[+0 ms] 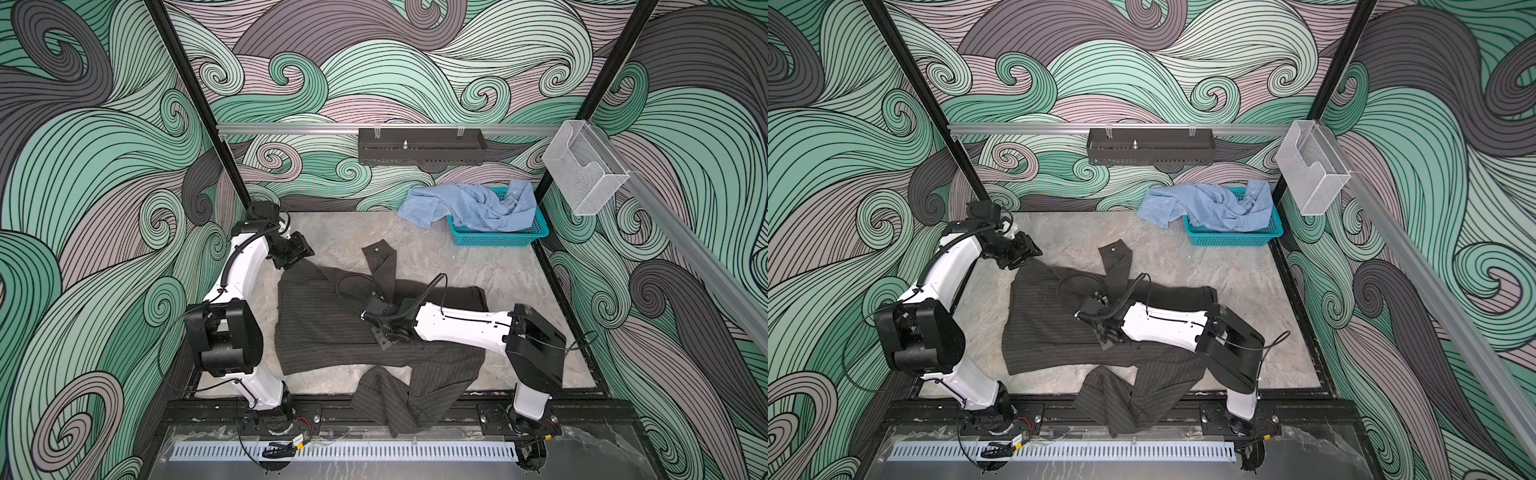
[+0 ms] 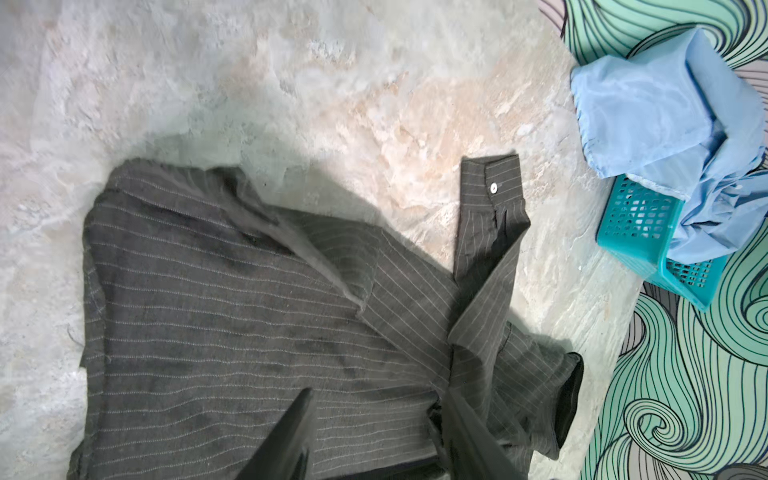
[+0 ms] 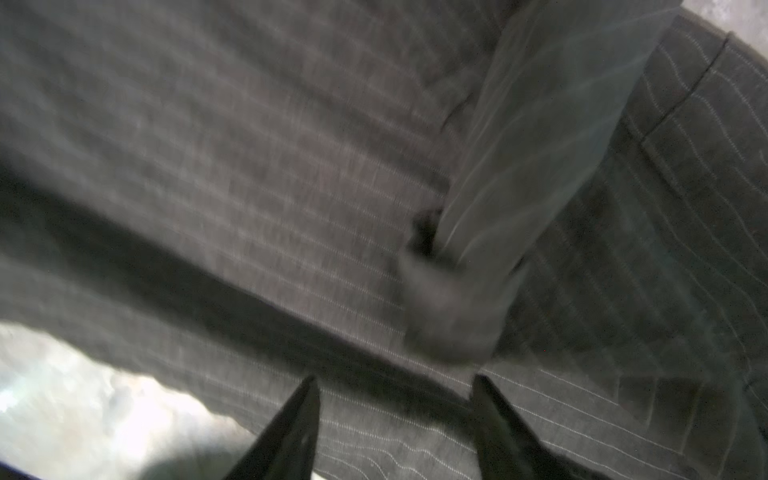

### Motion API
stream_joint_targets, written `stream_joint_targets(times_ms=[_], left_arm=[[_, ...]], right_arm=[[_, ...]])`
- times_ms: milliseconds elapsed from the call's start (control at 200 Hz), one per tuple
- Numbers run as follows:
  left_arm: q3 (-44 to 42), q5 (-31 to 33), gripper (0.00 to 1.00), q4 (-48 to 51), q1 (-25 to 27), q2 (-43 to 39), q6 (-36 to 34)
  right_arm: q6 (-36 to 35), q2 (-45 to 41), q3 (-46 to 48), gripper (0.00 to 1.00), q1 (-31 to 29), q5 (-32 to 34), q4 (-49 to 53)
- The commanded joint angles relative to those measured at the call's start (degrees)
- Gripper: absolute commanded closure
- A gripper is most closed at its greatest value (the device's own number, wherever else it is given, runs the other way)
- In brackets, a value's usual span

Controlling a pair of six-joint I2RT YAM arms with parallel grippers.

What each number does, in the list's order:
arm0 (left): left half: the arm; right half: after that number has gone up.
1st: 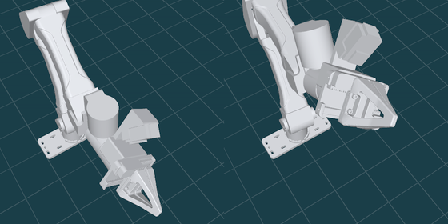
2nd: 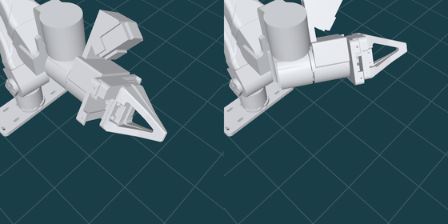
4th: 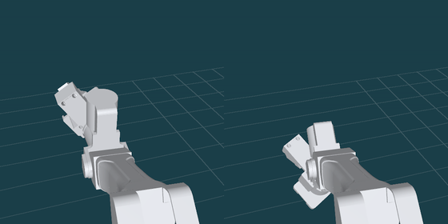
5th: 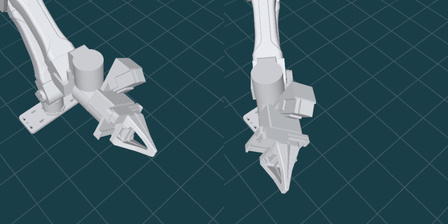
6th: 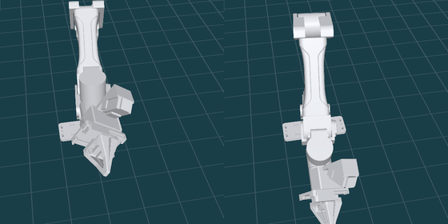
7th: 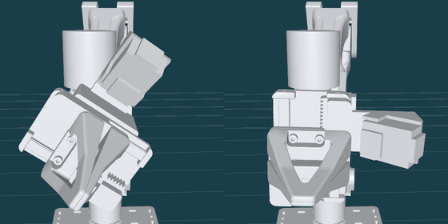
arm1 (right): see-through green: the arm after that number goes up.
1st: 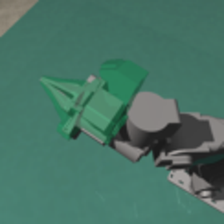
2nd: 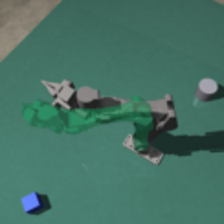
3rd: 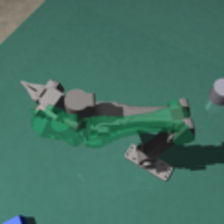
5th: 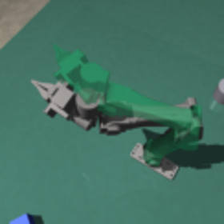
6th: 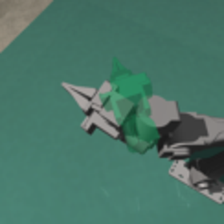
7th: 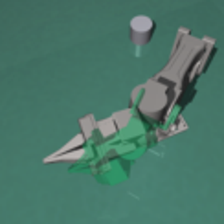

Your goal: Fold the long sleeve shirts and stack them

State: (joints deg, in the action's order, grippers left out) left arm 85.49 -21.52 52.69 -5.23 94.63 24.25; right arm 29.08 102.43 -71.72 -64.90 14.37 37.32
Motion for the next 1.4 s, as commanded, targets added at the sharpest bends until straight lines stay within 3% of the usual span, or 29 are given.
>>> stream_joint_targets(times_ms=[0,135,240,455,741,1021,1121,1256,1396], left_arm=[[-1.11,-0.1,0.48,-0.11,0.09,-2.28,0.46],[-2.71,0.16,0.48,-0.91,0.9,-1.95,1.25],[-3.57,0.01,0.48,-2.18,1.45,-1.04,2.25],[-3.0,-0.19,0.48,-2.68,1.54,0.73,2.37],[-2.06,-0.2,0.48,-1.72,1.54,0.74,0.91],[-1.31,-1.15,0.48,-1.9,1.54,1.75,0.1],[-1.03,-1.79,0.48,-2.04,1.54,2.03,-0.07],[-0.7,-2.03,0.48,-1.82,1.54,2.15,-0.69],[-0.69,-2.54,0.48,-1.86,1.46,1.98,-0.78]], right_arm=[[1.72,-9.25,0.34,0.28,2.42,4.13,1.07],[-0.18,-12.17,0.12,0.25,9.8,2.6,1.45],[-2.99,-8.96,-3.71,0.25,16.39,-0.87,1.77],[-7.48,6.19,-19.83,0.24,21.95,-8.76,5.32],[-7.19,26.8,-40.35,0.22,27.97,-11.46,7.03],[-5.62,46.56,-66.32,0.26,31.41,-14.6,15.42],[-5.22,49.08,-70.61,0.46,31.98,-16.82,15.9],[-6.26,45.86,-70.89,1.0,32.44,-17.58,15.95],[-10.81,33.35,-65.37,1.0,31.62,-11.75,15.13]])
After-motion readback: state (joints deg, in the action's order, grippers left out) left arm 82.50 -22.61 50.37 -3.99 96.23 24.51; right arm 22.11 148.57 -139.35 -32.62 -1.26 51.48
